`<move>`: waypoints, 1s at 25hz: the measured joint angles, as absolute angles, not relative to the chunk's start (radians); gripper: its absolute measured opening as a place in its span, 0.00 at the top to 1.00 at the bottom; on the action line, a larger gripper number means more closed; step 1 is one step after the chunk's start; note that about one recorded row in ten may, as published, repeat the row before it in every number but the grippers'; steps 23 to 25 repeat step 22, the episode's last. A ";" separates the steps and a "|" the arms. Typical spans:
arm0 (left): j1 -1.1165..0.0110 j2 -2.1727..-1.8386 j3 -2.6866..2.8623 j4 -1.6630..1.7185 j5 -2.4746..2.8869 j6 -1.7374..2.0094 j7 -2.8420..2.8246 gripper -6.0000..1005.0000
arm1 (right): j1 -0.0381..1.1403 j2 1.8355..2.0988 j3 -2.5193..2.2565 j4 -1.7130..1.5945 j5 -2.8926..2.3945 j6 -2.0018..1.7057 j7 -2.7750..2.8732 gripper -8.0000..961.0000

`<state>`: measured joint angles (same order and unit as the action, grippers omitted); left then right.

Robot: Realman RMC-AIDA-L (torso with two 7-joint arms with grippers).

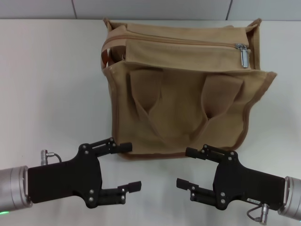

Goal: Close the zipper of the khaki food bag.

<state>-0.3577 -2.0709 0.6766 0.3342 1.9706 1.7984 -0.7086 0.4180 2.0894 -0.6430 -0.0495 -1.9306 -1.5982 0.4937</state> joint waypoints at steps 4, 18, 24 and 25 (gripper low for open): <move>-0.357 -2.071 0.681 0.334 1.972 1.792 -0.709 0.20 | 0.418 2.089 -0.640 -0.042 -1.929 -1.596 0.493 0.28; -0.357 -2.072 0.683 0.324 1.973 1.779 -0.707 0.20 | 0.434 2.089 -0.647 -0.036 -1.931 -1.587 0.490 0.28; -0.357 -2.072 0.683 0.324 1.973 1.779 -0.707 0.20 | 0.435 2.089 -0.647 -0.036 -1.930 -1.586 0.490 0.28; -0.357 -2.072 0.683 0.324 1.973 1.779 -0.707 0.20 | 0.435 2.089 -0.647 -0.036 -1.930 -1.586 0.490 0.28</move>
